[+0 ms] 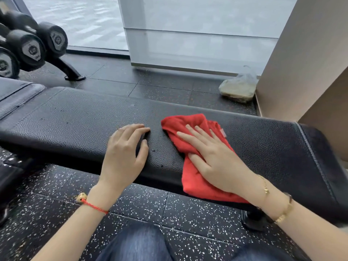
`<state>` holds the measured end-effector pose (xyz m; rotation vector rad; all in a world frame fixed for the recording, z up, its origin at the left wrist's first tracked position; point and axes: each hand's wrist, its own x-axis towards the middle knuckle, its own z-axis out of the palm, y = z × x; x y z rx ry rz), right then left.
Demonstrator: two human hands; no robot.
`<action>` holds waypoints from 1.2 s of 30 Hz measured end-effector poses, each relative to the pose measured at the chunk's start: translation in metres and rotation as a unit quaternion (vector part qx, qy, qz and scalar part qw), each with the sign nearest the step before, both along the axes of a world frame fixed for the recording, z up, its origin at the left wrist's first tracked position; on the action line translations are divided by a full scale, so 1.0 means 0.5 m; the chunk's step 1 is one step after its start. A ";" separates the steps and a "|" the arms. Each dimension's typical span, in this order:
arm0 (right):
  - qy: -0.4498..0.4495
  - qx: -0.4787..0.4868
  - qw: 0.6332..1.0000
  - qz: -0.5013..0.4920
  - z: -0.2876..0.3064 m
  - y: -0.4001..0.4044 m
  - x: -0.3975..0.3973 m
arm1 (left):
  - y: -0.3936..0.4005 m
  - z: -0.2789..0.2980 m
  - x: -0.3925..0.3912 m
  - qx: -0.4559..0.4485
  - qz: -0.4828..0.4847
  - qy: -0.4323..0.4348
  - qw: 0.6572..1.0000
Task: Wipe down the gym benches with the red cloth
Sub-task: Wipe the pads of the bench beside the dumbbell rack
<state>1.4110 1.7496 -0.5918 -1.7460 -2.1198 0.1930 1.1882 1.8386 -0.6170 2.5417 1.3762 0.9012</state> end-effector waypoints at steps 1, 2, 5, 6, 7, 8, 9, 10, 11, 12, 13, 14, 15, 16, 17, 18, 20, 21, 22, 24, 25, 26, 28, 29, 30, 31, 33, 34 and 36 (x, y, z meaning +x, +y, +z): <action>0.003 -0.005 1.000 -0.021 0.002 0.003 0.019 | 0.000 -0.001 0.000 0.002 0.000 0.000 1.000; 0.005 -0.010 0.999 -0.050 0.004 0.016 0.036 | -0.001 -0.002 0.001 0.003 0.002 -0.001 1.000; -0.003 -0.032 0.990 -0.141 0.015 0.096 0.058 | -0.003 -0.003 0.002 0.006 0.009 -0.003 1.000; -0.007 -0.041 0.987 -0.153 0.016 0.124 0.051 | -0.004 -0.002 0.003 0.007 0.010 -0.004 1.000; -0.007 -0.047 0.987 -0.153 0.016 0.146 0.038 | -0.005 -0.001 0.004 0.007 0.011 -0.005 1.000; -0.006 -0.049 0.989 -0.143 0.014 0.162 0.020 | -0.006 0.000 0.005 0.007 0.012 -0.004 1.000; -0.004 -0.047 0.991 -0.127 0.011 0.169 0.000 | -0.006 0.000 0.005 0.007 0.012 -0.004 1.000; -0.001 -0.042 0.993 -0.108 0.008 0.167 -0.019 | -0.006 0.001 0.005 0.007 0.011 -0.004 1.000; 0.002 -0.035 0.995 -0.088 0.005 0.157 -0.037 | -0.006 0.001 0.005 0.007 0.010 -0.003 1.000; 0.004 -0.028 0.997 -0.070 0.004 0.139 -0.050 | -0.005 0.001 0.004 0.005 0.008 -0.002 1.000; 0.004 -0.022 0.998 -0.051 0.003 0.117 -0.058 | -0.005 0.001 0.004 0.004 0.006 -0.001 1.000; 0.001 -0.018 0.999 -0.034 0.003 0.092 -0.061 | -0.005 0.001 0.003 0.003 0.003 0.000 1.000; -0.004 -0.013 1.000 -0.019 0.002 0.066 -0.059 | -0.005 0.001 0.003 0.004 0.002 0.000 1.000; -0.010 -0.007 1.000 -0.007 0.001 0.038 -0.053 | -0.005 0.002 0.003 0.004 0.002 -0.001 1.000; -0.014 -0.002 1.000 0.000 0.000 0.012 -0.043 | -0.004 0.002 0.002 0.004 0.003 -0.003 1.000; -0.016 0.001 1.000 -0.001 -0.001 -0.011 -0.029 | -0.004 0.001 0.002 0.002 0.003 -0.005 1.000; -0.017 -0.001 1.000 -0.023 0.002 -0.034 0.010 | -0.005 0.001 0.001 -0.002 0.002 -0.008 1.000; -0.012 -0.006 0.999 -0.044 0.004 -0.032 0.033 | -0.006 0.002 0.001 -0.003 0.002 -0.008 1.000; -0.005 -0.016 0.997 -0.071 0.006 -0.020 0.055 | -0.007 0.003 0.002 -0.005 0.002 -0.007 1.000; 0.002 -0.038 0.990 -0.137 0.011 0.024 0.086 | -0.008 0.005 0.004 -0.010 0.004 -0.007 1.000; -0.001 -0.044 0.985 -0.166 0.012 0.052 0.089 | -0.007 0.006 0.005 -0.013 0.005 -0.008 1.000; -0.005 -0.048 0.982 -0.183 0.013 0.078 0.084 | -0.006 0.009 0.006 -0.018 0.006 -0.012 1.000; -0.009 -0.050 0.983 -0.175 0.012 0.114 0.055 | -0.007 0.016 0.010 -0.036 0.008 -0.025 0.999; -0.010 -0.047 0.987 -0.156 0.010 0.121 0.037 | -0.008 0.021 0.012 -0.046 0.007 -0.033 0.998; -0.011 -0.042 0.990 -0.134 0.008 0.119 0.020 | -0.010 0.026 0.016 -0.050 0.006 -0.039 0.998; -0.012 -0.037 0.993 -0.113 0.006 0.109 0.007 | -0.013 0.031 0.021 -0.049 0.003 -0.042 0.998; -0.009 -0.029 0.996 -0.080 0.005 0.073 -0.005 | -0.023 0.041 0.038 -0.039 -0.007 -0.040 0.998; -0.004 -0.026 0.997 -0.069 0.004 0.050 -0.005 | -0.029 0.045 0.050 -0.033 -0.016 -0.037 0.999; -0.001 -0.017 0.998 -0.060 0.003 -0.001 0.004 | -0.039 0.051 0.077 -0.030 -0.036 -0.035 0.998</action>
